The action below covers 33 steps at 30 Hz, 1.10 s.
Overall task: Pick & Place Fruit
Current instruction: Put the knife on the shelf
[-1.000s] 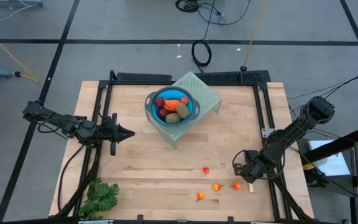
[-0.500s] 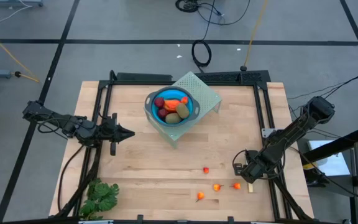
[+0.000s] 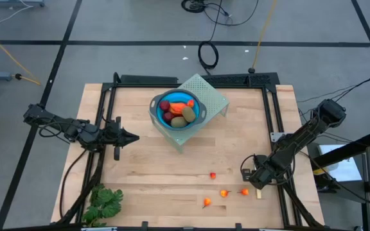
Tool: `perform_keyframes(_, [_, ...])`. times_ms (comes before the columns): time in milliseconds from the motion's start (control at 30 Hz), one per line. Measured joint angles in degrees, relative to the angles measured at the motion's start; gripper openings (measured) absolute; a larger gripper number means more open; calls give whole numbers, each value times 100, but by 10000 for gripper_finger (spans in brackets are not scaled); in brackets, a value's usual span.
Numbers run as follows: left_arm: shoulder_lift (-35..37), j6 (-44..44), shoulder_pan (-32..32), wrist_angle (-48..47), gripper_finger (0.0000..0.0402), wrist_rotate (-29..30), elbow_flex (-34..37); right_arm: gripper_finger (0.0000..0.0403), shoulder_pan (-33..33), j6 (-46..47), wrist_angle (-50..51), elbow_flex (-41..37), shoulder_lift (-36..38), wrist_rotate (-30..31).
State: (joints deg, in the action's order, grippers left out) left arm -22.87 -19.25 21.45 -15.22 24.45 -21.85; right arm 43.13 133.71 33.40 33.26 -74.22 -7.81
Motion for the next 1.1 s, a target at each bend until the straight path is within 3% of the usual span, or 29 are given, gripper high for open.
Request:
perform_keyframes(533, [0, 0, 1, 0, 19, 9, 0, 50, 0, -26, 159, -18, 235, 160])
perform_keyframes(1100, [2, 97, 1, 0, 19, 18, 0, 50, -7, -361, 373, -20, 1211, 2379])
